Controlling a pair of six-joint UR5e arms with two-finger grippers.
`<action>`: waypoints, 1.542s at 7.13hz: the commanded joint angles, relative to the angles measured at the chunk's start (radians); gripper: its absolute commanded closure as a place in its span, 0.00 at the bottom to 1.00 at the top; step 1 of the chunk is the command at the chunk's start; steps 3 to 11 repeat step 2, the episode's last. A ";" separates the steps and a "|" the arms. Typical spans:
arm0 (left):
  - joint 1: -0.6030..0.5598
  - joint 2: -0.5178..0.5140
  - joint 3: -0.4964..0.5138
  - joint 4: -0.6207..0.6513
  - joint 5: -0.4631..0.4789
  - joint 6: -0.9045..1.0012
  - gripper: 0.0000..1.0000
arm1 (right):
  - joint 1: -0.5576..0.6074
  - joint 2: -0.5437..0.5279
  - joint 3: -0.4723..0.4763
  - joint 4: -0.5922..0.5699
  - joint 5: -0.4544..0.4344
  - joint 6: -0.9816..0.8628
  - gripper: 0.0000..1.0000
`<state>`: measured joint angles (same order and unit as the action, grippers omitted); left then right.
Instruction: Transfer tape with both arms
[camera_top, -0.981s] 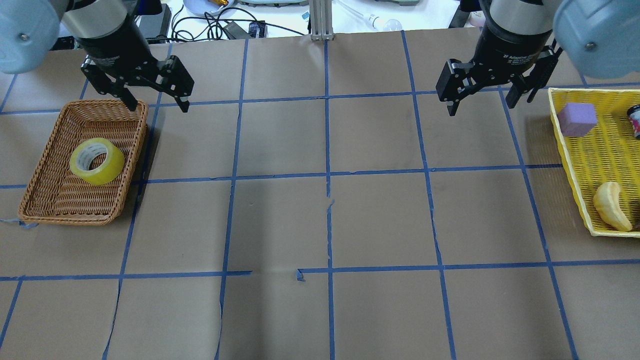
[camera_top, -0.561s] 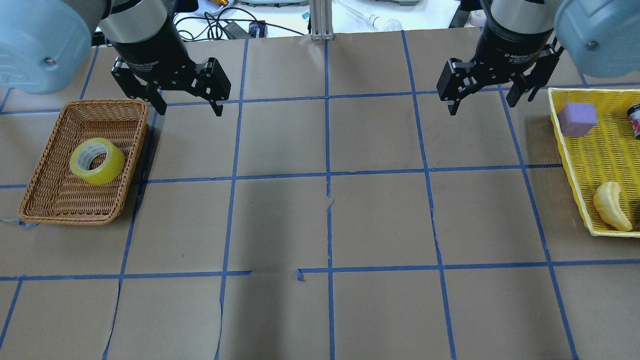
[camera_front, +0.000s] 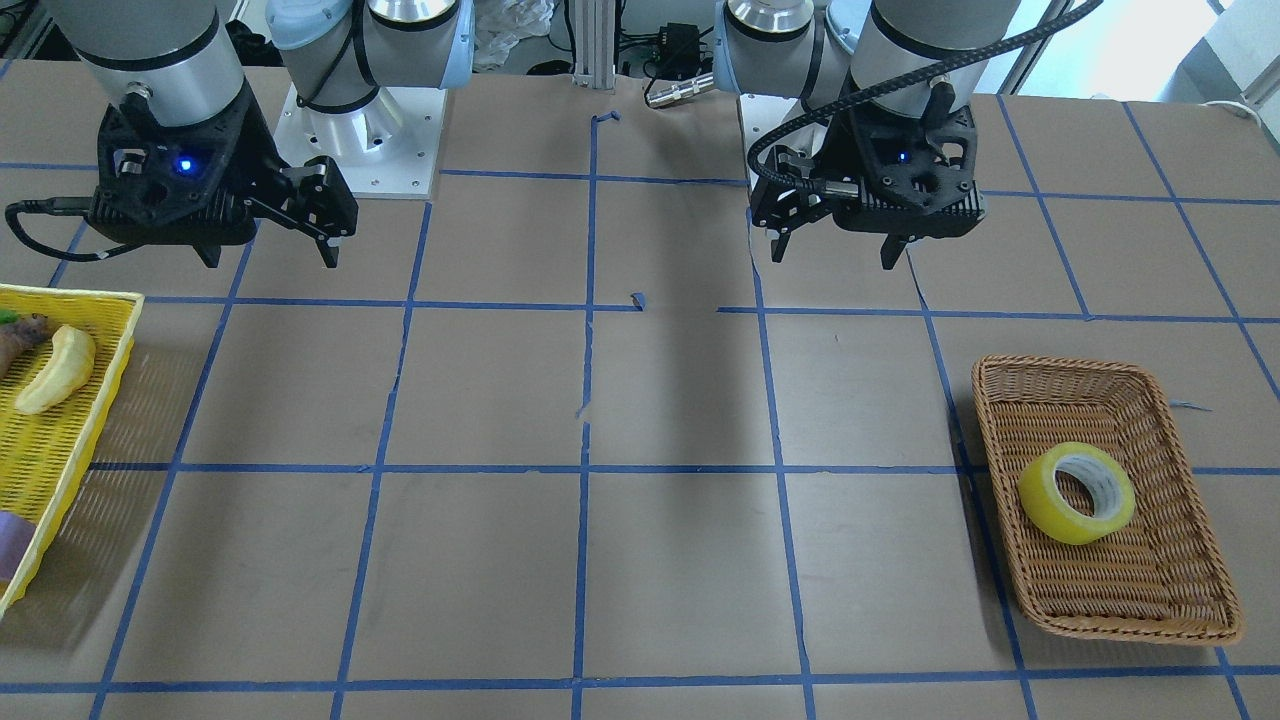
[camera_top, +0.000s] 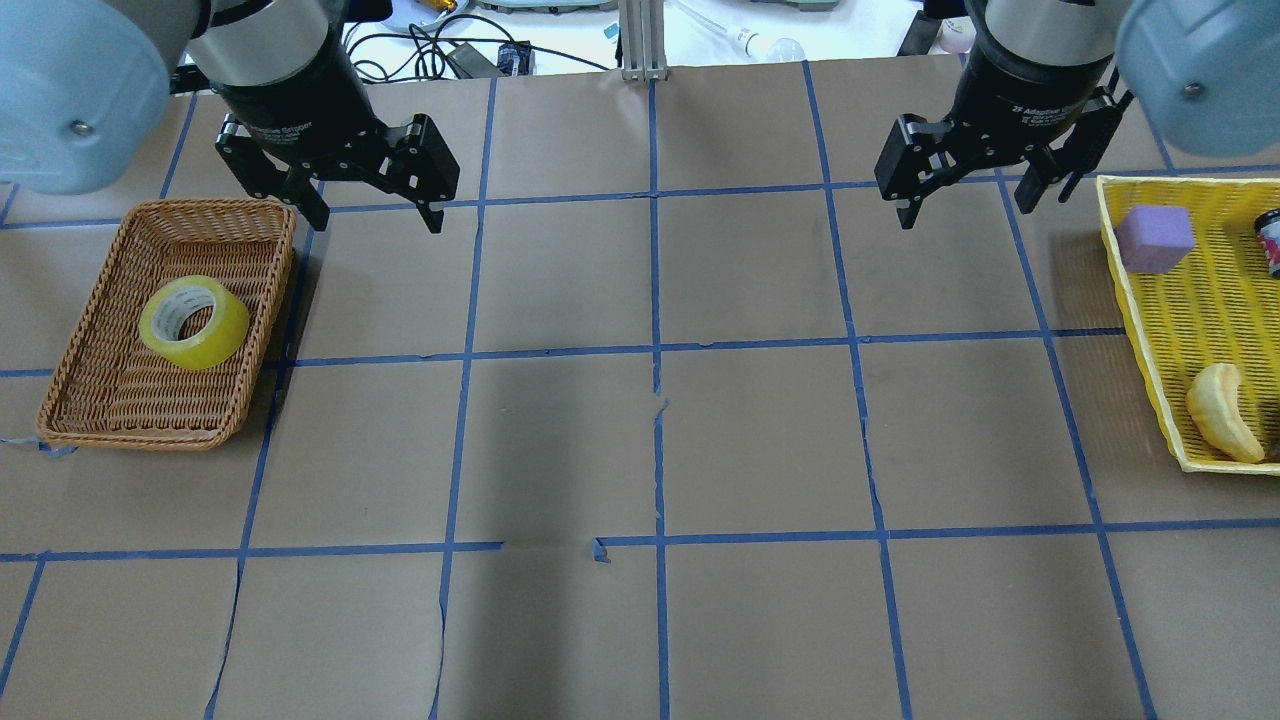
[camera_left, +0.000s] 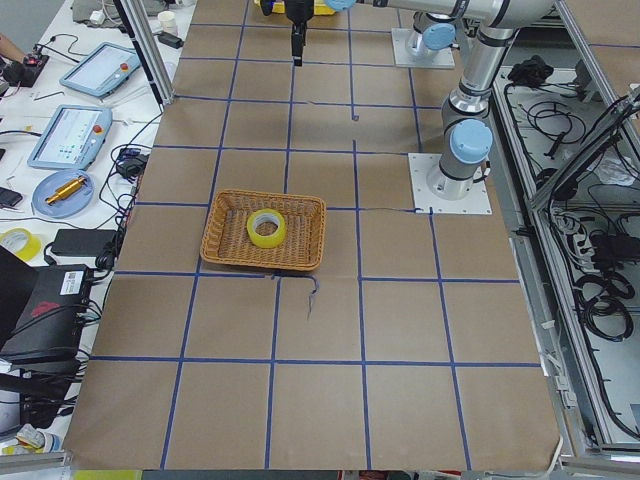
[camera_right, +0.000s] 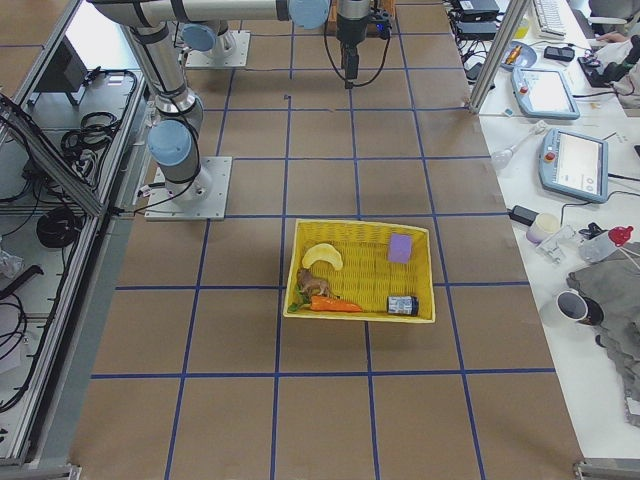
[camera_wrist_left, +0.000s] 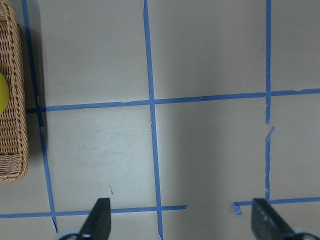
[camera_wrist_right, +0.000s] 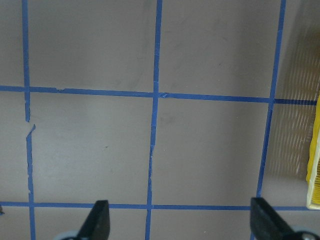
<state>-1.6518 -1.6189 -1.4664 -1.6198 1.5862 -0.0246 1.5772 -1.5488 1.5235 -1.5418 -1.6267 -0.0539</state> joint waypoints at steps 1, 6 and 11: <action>0.001 0.002 0.000 0.000 0.000 0.000 0.00 | -0.002 -0.011 0.000 0.006 0.010 0.000 0.00; 0.001 0.002 0.000 -0.002 0.000 0.000 0.00 | -0.002 -0.017 0.001 0.008 0.052 0.000 0.00; 0.001 0.002 0.000 -0.002 0.000 0.000 0.00 | -0.002 -0.017 0.001 0.008 0.052 0.000 0.00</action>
